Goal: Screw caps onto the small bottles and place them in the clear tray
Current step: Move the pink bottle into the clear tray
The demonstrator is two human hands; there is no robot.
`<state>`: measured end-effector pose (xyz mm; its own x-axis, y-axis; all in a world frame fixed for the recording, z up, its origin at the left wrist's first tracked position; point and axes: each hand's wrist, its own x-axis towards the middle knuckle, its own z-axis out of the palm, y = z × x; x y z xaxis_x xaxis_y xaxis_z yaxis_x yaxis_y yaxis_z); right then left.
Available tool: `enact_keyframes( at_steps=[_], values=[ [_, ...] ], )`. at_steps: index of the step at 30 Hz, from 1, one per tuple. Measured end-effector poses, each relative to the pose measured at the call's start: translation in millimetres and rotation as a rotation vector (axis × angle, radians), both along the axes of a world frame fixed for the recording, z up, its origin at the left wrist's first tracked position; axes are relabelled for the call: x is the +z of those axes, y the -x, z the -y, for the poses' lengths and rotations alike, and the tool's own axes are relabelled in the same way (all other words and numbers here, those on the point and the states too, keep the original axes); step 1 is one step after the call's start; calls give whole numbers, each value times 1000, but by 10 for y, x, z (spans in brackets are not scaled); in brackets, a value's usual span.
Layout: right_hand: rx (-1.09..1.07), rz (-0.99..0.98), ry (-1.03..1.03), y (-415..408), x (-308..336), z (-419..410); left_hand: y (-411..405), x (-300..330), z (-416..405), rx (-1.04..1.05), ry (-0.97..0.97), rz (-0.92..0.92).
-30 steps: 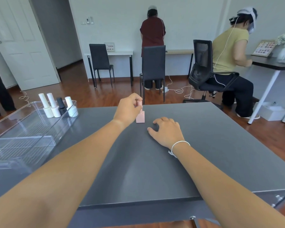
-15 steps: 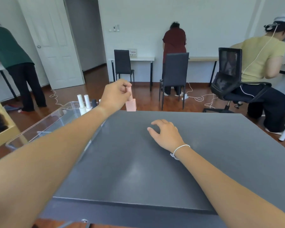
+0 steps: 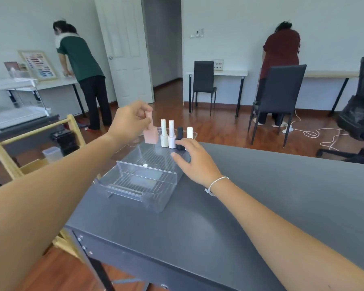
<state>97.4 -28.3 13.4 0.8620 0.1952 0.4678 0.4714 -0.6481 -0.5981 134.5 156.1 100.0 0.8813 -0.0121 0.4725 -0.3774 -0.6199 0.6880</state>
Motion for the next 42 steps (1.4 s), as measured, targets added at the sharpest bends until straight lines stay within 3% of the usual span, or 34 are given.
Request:
enact_keyframes(
  at_steps=[7,11,13,42],
  values=[
    [-20,84,-205,50,-108,-101,-186,-81,-220,43,-54,-16],
    [-11,82,-207,186,-95,-121,-314,-224,-270,70,-27,-31],
    [-59,9,-189,-233,-295,-1,-931,-576,-82,52,37,-108],
    [-47,62,-204,-126,-234,-78,-1162,-610,12,51,-5,-102]
  ],
)
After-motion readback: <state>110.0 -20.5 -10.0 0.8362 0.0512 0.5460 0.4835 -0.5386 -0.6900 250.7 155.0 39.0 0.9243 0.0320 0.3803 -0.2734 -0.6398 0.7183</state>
